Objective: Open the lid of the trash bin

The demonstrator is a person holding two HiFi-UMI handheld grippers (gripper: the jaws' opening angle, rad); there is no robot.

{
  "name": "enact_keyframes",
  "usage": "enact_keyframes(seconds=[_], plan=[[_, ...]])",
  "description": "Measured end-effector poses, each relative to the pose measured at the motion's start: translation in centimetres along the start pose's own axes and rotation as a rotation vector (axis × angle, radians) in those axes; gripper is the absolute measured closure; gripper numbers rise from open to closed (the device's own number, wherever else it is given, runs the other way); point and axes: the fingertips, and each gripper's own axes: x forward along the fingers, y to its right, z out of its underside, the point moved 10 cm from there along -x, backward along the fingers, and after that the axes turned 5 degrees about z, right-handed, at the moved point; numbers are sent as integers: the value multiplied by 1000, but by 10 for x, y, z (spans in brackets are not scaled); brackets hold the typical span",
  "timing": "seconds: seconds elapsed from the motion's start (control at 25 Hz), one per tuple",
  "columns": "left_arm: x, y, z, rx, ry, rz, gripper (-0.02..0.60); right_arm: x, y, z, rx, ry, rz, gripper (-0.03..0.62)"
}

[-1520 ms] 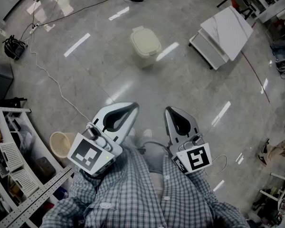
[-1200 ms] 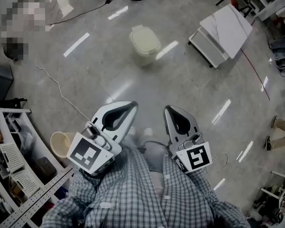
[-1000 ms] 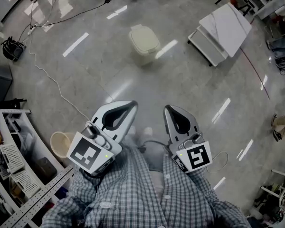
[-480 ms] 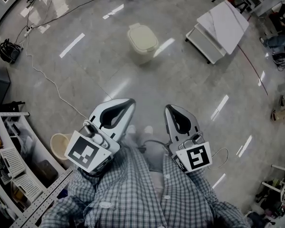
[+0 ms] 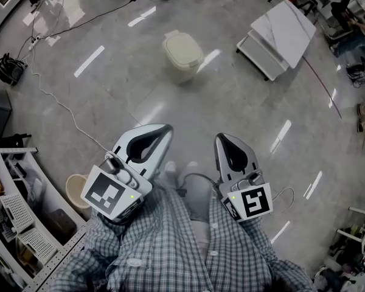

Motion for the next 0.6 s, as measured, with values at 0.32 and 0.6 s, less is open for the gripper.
enact_keyframes(seconds=[0.32,0.6], plan=[[-2,-7,-1,1,-2,-3,577,4,-1,1,-5,-2,18,576],[12,-25,-6,13,39,-16,577,28,11,1,3,-11,1,576]])
